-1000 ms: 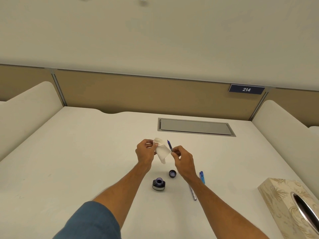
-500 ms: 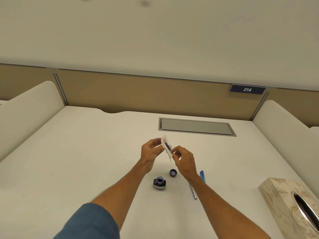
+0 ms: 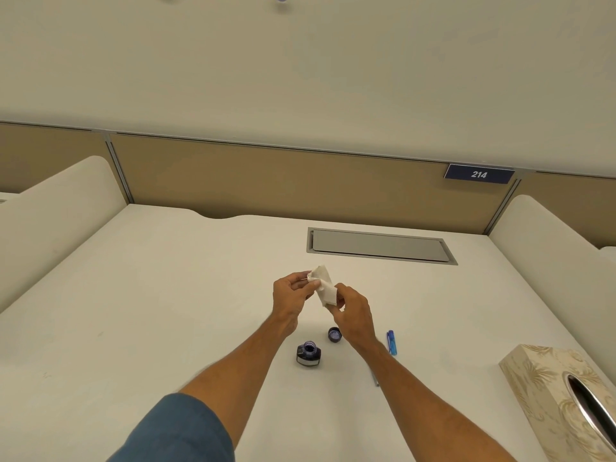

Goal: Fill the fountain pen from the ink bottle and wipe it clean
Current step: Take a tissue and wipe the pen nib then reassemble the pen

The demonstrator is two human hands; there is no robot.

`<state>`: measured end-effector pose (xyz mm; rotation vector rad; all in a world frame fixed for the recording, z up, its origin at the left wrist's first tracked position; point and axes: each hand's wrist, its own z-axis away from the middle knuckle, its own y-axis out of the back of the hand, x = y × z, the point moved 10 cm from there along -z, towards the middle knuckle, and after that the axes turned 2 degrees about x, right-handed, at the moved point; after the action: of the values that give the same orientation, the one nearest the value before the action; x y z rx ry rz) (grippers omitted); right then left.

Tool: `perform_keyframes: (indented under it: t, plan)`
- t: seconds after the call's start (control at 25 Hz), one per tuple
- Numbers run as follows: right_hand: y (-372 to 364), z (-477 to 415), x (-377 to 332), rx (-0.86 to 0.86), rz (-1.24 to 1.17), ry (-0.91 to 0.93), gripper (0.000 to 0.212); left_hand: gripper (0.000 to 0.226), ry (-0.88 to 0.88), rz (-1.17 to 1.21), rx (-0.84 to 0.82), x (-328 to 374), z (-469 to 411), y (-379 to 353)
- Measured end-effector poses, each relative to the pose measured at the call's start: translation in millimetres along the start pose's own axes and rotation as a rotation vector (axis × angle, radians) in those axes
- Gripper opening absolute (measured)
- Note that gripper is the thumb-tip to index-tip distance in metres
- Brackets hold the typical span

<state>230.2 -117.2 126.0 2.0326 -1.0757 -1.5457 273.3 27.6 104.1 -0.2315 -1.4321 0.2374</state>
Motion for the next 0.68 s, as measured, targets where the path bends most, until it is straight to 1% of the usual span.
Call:
perform_keyframes:
  t: [0.08,0.24,0.36,0.52,0.68]
  plan:
    - [0,0,2,-0.002,0.004,-0.02,0.013,0.03,0.012,0.009,0.02,-1,-1,3]
    - [-4,1,9,-0.023,0.052,-0.047,0.013,0.03,0.048,0.016,0.011,-4,-4,4]
    - [-6,3,12,-0.039,0.076,-0.068,0.016,0.031,0.05,-0.017,0.004,-6,-6,4]
    - [-4,3,11,-0.049,0.042,-0.072,0.022,0.032,0.057,-0.036,0.039,-9,-7,8]
    - [-5,0,13,-0.059,-0.028,-0.086,0.021,0.031,0.043,-0.034,0.056,-9,-6,10]
